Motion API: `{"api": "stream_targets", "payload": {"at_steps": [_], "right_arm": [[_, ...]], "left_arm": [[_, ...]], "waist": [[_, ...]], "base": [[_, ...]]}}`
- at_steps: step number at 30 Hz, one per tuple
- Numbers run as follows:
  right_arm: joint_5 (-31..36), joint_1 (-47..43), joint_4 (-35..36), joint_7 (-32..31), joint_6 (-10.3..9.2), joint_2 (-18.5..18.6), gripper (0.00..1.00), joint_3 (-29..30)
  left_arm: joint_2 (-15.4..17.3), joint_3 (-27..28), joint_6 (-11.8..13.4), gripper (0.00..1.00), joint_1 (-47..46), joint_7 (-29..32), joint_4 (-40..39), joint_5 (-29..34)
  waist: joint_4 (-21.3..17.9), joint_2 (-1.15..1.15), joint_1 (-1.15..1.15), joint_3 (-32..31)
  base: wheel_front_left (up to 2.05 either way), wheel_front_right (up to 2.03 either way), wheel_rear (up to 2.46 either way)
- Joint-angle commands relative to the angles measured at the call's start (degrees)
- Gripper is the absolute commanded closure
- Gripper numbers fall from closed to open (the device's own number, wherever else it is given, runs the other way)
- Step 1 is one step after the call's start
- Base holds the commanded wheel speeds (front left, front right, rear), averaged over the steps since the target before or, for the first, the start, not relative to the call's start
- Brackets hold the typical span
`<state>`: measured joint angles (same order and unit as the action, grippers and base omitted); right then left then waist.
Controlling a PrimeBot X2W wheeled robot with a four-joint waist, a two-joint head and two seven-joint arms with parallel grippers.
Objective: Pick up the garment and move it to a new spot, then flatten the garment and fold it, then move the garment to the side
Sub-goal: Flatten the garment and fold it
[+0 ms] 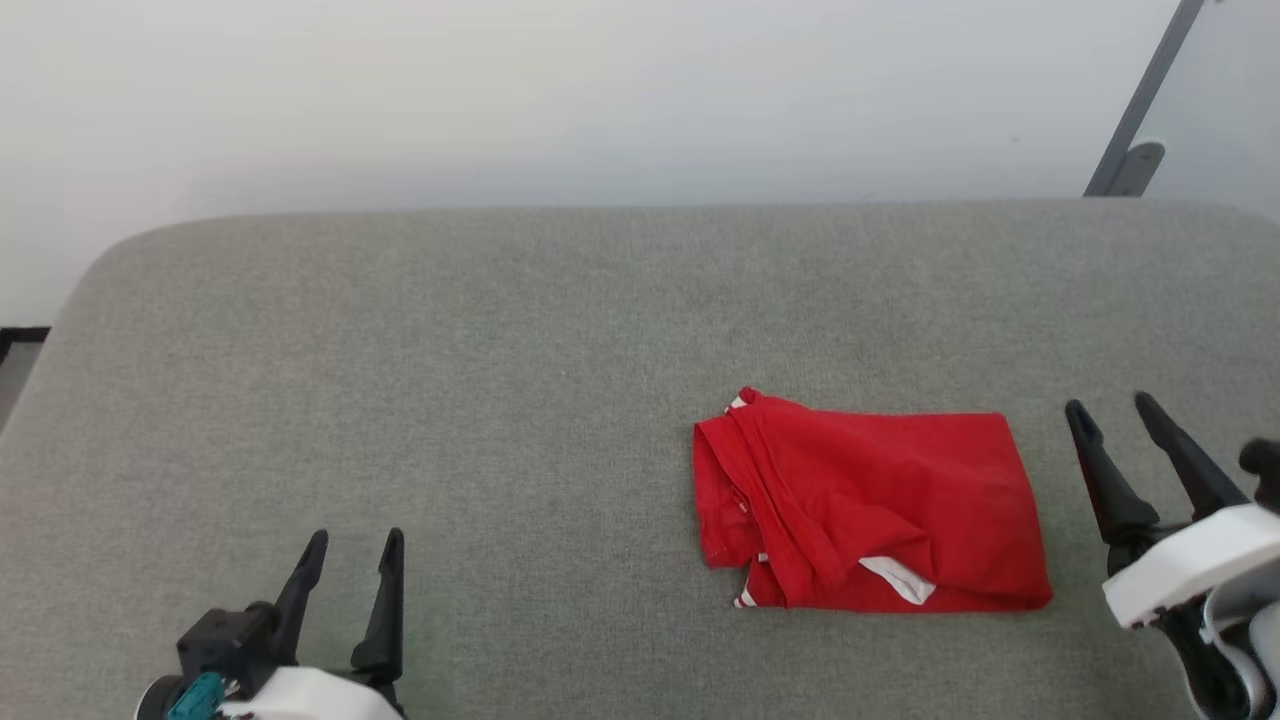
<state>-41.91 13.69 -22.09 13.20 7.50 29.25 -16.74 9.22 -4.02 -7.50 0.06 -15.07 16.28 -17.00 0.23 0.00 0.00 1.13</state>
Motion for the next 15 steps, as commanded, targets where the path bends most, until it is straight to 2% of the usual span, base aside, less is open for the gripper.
{"api": "stream_targets", "payload": {"at_steps": [1,6,15], "right_arm": [[0.9,-1.2,0.0,0.8,0.00,-0.9,0.00,0.7],[4.7,-4.1,1.6,2.0,-0.01,-3.4,0.00,5.1],[7.1,-14.5,8.1,2.0,-0.01,-4.9,0.00,14.1]], "left_arm": [[0.3,0.3,0.1,0.00,0.9,-0.1,-0.7,0.0],[1.1,1.0,0.1,0.00,3.1,-0.1,-3.3,0.6],[1.5,2.5,0.1,0.00,8.2,-0.1,-8.9,1.6]], "waist": [[0.3,0.00,0.00,-0.7],[1.3,0.00,0.00,-1.6],[3.4,0.00,0.00,-2.5]], "base": [[0.00,0.00,0.00],[0.00,0.00,0.00],[0.00,0.00,0.00]]}}
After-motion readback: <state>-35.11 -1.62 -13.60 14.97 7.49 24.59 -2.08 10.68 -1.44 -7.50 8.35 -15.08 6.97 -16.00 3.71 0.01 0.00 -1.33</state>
